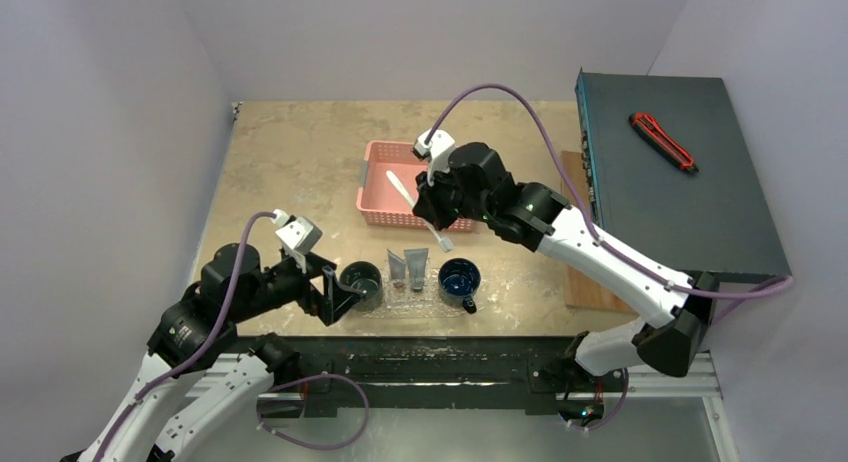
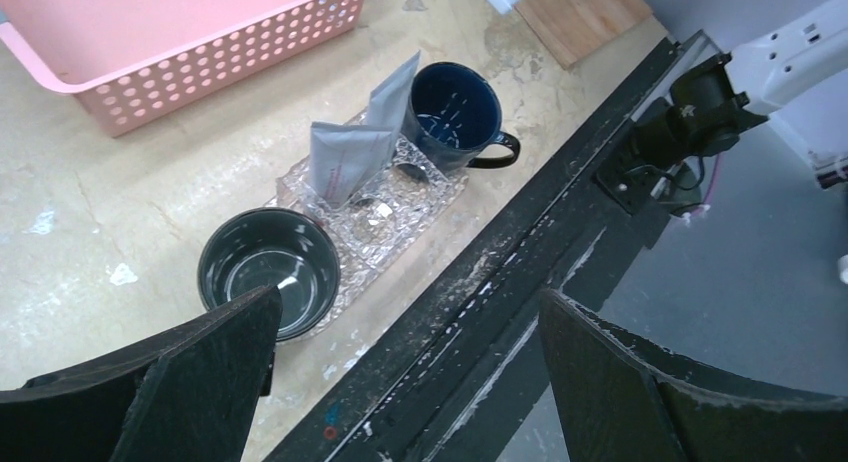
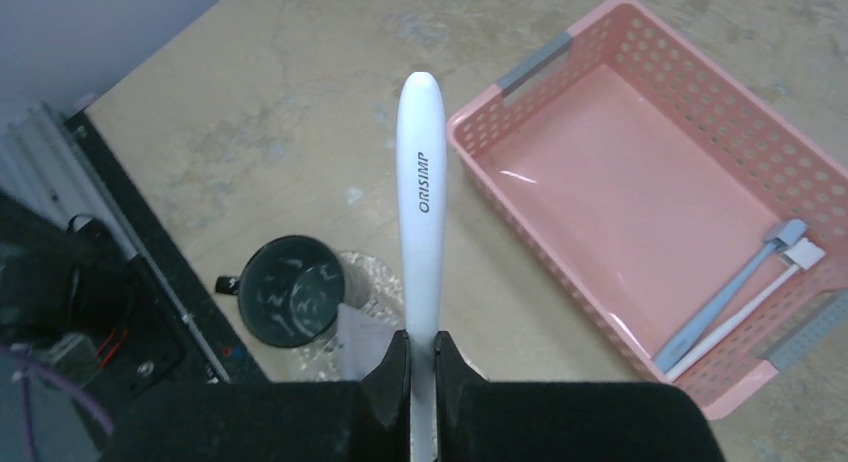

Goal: Prepare toiletry sets of a toothbrush and toothpaste on the tray

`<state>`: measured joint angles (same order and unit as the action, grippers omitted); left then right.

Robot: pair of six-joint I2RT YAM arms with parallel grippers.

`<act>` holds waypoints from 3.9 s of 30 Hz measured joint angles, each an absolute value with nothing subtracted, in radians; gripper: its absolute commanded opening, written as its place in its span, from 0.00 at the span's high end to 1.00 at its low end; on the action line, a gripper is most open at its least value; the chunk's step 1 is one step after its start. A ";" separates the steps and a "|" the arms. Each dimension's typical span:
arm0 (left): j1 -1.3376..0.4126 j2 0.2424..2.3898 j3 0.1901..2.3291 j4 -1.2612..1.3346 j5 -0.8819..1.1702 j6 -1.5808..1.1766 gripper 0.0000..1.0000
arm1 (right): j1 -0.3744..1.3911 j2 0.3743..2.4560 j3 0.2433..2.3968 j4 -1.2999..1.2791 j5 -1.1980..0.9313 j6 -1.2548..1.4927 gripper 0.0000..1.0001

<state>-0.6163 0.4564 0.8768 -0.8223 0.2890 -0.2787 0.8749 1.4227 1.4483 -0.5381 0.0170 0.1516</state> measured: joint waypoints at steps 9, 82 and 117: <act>-0.616 0.473 0.918 -0.815 0.344 -0.421 0.00 | 1.022 1.293 1.364 -0.552 -0.064 0.091 1.00; -0.616 0.340 1.073 -0.992 0.633 -0.323 0.53 | 1.386 1.416 1.443 -0.458 -0.335 -0.046 1.00; -0.616 0.408 1.116 -1.086 0.651 -0.242 0.65 | 1.374 1.468 1.517 -0.580 -0.340 -0.049 1.00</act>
<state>-0.6163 0.4084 1.1160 -1.0863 0.6510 -0.2420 1.3739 1.4685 1.5166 -0.5800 -0.3397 -0.0490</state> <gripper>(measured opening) 0.377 0.029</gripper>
